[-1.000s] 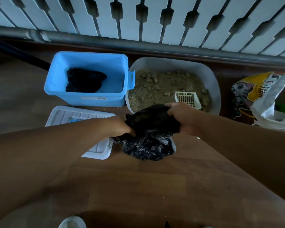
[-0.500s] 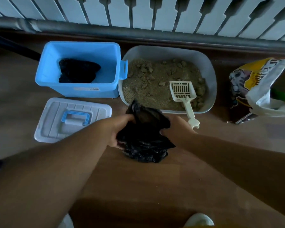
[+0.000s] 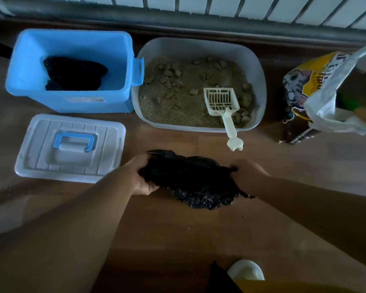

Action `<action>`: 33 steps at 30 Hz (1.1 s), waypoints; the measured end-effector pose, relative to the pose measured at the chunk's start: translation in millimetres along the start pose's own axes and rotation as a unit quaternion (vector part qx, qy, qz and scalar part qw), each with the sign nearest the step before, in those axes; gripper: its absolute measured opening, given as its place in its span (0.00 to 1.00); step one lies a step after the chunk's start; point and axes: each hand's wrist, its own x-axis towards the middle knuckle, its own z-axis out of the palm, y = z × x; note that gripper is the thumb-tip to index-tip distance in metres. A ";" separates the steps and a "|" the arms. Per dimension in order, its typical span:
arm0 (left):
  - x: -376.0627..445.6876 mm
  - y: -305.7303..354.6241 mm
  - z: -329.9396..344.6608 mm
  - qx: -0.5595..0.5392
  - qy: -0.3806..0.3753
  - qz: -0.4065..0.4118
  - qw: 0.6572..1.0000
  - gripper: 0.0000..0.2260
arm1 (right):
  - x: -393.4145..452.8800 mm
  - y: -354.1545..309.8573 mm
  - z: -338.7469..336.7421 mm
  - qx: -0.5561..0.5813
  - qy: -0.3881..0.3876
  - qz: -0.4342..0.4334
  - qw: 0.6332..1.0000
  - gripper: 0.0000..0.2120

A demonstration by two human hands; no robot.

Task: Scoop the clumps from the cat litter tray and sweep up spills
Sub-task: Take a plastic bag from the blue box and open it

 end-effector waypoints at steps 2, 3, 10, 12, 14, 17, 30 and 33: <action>-3.5 8.0 -0.2 0.068 -0.040 -0.012 0.997 0.11 | -4.1 11.8 -4.9 0.123 0.000 0.042 0.992 0.10; -7.1 12.0 -0.5 0.108 -0.060 -0.015 0.992 0.13 | -7.5 15.4 -6.3 0.240 -0.006 0.066 0.969 0.10; -11.9 13.4 -13.1 0.291 -0.126 -0.031 0.948 0.25 | -19.6 -16.1 -0.8 0.649 -0.090 0.114 0.747 0.16; -6.1 8.3 -13.7 0.217 -0.100 0.023 0.971 0.16 | -18.6 -21.1 7.0 0.646 -0.097 0.128 0.746 0.14; -1.6 5.5 -16.3 0.100 -0.084 0.055 0.990 0.16 | -19.5 -23.1 11.1 0.629 -0.127 0.137 0.754 0.13; -3.1 6.7 -17.4 -0.028 -0.084 0.088 0.992 0.15 | -19.3 -21.3 5.8 0.599 -0.171 0.128 0.771 0.13; 11.5 -2.4 -3.2 0.050 0.023 0.075 0.996 0.14 | 0.9 -9.8 10.6 0.001 0.185 -0.093 0.978 0.13; 12.5 -4.7 8.8 0.065 0.046 0.113 0.990 0.12 | -16.3 -20.3 34.9 -0.055 0.145 -0.106 0.982 0.28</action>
